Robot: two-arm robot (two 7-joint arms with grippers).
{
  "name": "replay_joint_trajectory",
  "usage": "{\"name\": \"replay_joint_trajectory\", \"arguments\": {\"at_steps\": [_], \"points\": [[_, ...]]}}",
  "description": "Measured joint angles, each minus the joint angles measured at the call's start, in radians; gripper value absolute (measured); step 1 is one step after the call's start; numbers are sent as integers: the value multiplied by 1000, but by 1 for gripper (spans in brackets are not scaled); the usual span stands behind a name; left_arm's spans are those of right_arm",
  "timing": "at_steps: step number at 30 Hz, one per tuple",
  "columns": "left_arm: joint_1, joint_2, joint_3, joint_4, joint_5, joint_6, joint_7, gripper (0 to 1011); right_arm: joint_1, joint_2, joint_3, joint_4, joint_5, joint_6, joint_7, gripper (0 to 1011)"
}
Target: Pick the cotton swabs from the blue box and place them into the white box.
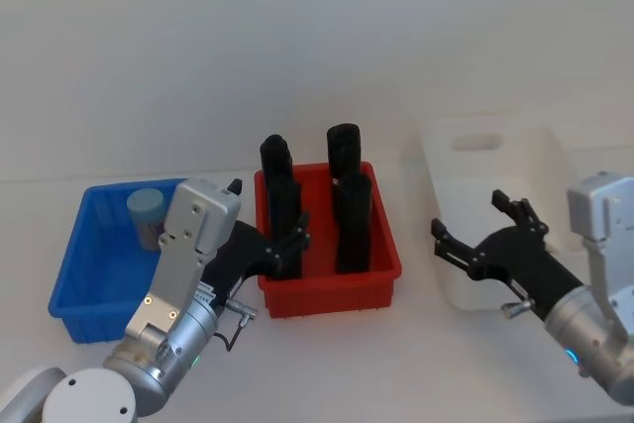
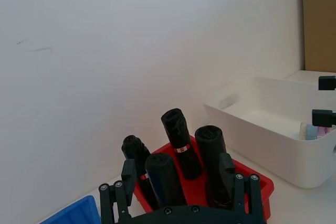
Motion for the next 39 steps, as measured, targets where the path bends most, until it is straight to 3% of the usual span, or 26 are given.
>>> {"name": "replay_joint_trajectory", "arguments": {"at_steps": [20,39], "points": [[0,0,0,0,0,0,0,1004,247,-111,-40,357,-91,-97,173,1001],[0,0,0,0,0,0,0,1004,431,-193,-73,665,-148,-177,246,1001]]}}
